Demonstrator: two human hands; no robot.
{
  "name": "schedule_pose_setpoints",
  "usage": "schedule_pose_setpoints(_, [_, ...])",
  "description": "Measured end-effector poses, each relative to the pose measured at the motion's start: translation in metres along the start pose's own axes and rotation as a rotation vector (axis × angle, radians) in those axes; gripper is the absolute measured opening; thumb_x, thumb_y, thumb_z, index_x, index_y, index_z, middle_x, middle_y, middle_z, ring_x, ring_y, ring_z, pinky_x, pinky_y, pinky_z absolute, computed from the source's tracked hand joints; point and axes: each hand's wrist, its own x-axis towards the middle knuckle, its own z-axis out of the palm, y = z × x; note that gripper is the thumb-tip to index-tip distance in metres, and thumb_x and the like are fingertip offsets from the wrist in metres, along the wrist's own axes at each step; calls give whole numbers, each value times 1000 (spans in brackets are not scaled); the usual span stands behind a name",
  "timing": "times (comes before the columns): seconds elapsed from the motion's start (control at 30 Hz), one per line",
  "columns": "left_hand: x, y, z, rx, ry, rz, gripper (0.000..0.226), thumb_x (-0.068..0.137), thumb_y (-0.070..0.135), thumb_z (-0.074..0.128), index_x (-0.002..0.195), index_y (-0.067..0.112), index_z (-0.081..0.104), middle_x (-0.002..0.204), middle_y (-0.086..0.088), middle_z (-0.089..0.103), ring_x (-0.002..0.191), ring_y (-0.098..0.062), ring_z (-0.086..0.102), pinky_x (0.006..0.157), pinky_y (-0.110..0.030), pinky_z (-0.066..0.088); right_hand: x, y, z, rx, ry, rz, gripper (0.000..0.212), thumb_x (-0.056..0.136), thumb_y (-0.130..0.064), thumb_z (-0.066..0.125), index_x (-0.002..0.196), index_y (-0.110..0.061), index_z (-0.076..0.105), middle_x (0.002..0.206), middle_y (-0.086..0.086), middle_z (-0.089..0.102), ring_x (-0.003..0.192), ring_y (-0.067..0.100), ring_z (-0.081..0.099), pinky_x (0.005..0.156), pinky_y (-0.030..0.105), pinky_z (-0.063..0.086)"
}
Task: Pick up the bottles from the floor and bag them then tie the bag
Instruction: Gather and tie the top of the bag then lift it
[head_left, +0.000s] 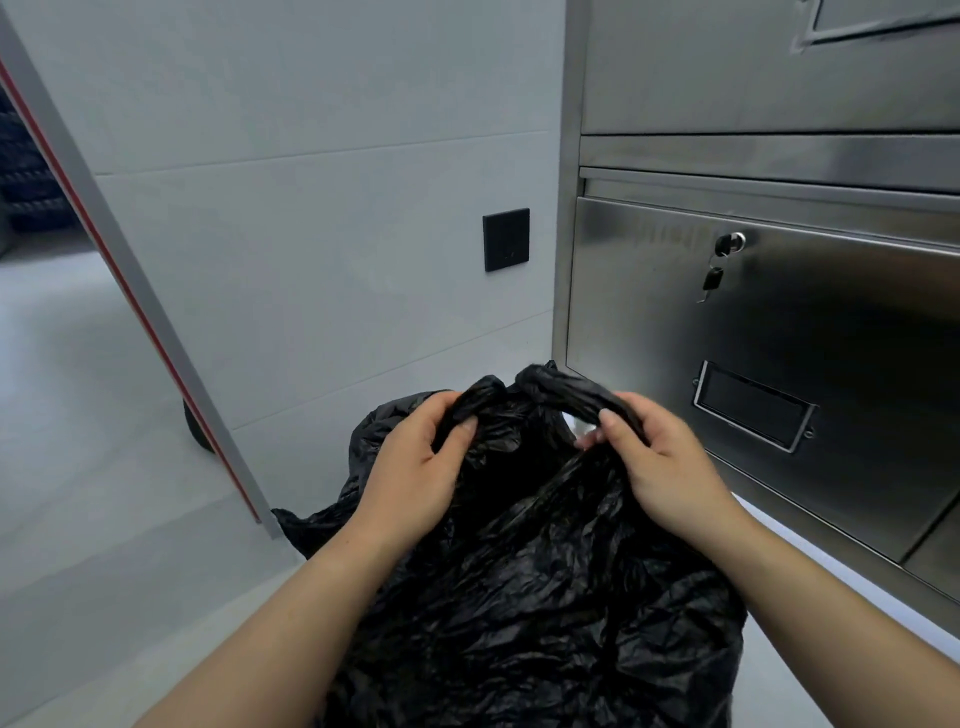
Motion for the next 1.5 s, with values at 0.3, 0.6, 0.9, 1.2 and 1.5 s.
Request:
schedule_pose_setpoints(0.3, [-12,11,4,246,-140,131,34,92,27,32,116,21,54,109,10,60,108,-5,51,92,-19,37,-9,-7,17,136,51,-1,23,96,-18,45,102,-37,56,73,-6,69,75,7,63,75,22,49])
schedule_pose_setpoints(0.6, [-14,5,13,219,8,81,22,97,30,40,116,30,52,68,23,55,63,8,51,61,-8,35,-14,-10,16,205,8,60,26,98,-24,44,95,-31,68,67,-6,69,65,3,63,62,12,47])
schedule_pose_setpoints(0.9, [-12,12,13,-42,23,12,56,86,54,38,138,33,31,72,-3,51,75,-15,56,78,-16,43,-22,-2,29,149,-48,-1,27,92,-11,54,94,-36,62,72,-17,68,66,6,64,68,15,48])
schedule_pose_setpoints(1.2, [-14,3,18,33,133,-24,38,93,44,42,128,30,44,83,12,59,79,4,57,70,-5,39,-26,-5,37,161,-38,10,19,92,-15,55,98,-32,62,64,-16,66,60,5,62,63,12,46])
schedule_pose_setpoints(1.5, [-15,10,18,53,201,55,29,91,44,49,120,43,49,88,14,67,78,0,61,71,-4,40,-23,-16,38,286,180,54,15,92,-22,56,105,-29,60,88,-4,70,58,8,63,56,20,51])
